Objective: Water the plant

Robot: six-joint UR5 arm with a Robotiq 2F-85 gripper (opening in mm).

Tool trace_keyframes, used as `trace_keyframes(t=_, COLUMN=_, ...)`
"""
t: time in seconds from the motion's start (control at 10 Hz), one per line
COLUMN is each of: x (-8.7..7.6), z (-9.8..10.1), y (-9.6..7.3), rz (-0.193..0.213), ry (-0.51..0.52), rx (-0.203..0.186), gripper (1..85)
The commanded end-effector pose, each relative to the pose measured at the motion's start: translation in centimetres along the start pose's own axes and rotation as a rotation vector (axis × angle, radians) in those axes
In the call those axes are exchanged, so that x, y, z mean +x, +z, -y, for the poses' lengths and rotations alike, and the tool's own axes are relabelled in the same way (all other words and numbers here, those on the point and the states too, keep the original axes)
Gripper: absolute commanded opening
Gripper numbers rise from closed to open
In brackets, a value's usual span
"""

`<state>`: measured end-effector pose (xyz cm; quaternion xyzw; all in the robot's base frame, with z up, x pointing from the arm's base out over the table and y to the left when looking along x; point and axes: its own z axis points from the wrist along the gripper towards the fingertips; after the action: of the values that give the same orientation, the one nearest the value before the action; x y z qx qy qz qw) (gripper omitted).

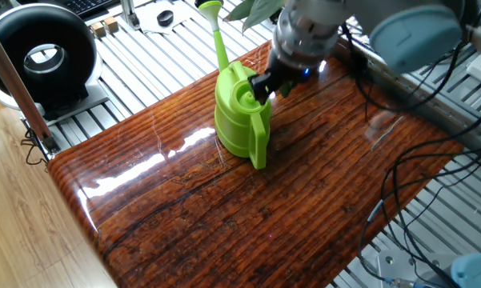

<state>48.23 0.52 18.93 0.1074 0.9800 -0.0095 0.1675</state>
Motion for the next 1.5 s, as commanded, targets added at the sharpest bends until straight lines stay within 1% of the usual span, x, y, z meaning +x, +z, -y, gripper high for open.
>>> trace_keyframes(t=0.0, x=-2.8, z=-0.5, y=-1.0, rz=0.056, ry=-0.022, rx=-0.048, gripper=48.3)
trace_keyframes(t=0.1, x=-3.4, z=-0.8, y=-1.3, rz=0.071, ry=-0.025, rx=-0.045, gripper=48.3)
trace_keyframes(t=0.3, x=-4.3, z=-0.3, y=-1.4, rz=0.087, ry=-0.041, rx=-0.034, gripper=48.3)
trace_keyframes(t=0.5, x=-4.9, z=0.3, y=-1.8, rz=0.093, ry=-0.068, rx=-0.038, gripper=47.0)
trace_keyframes(t=0.7, x=-5.4, z=0.7, y=-1.8, rz=0.092, ry=-0.082, rx=-0.040, gripper=46.0)
trace_keyframes(t=0.9, x=-5.7, z=0.7, y=-1.6, rz=0.097, ry=-0.097, rx=-0.041, gripper=45.7)
trace_keyframes(t=1.0, x=-5.4, z=0.9, y=-1.6, rz=0.087, ry=-0.103, rx=-0.034, gripper=45.3)
trace_keyframes(t=1.1, x=-5.1, z=1.4, y=-1.6, rz=0.074, ry=-0.114, rx=-0.018, gripper=43.3)
trace_keyframes(t=1.2, x=-5.1, z=1.7, y=-1.4, rz=0.070, ry=-0.135, rx=-0.005, gripper=43.3)
trace_keyframes(t=1.3, x=-5.6, z=1.5, y=-0.9, rz=0.077, ry=-0.150, rx=-0.007, gripper=43.3)
trace_keyframes(t=1.4, x=-6.0, z=1.1, y=-0.7, rz=0.082, ry=-0.146, rx=0.000, gripper=43.3)
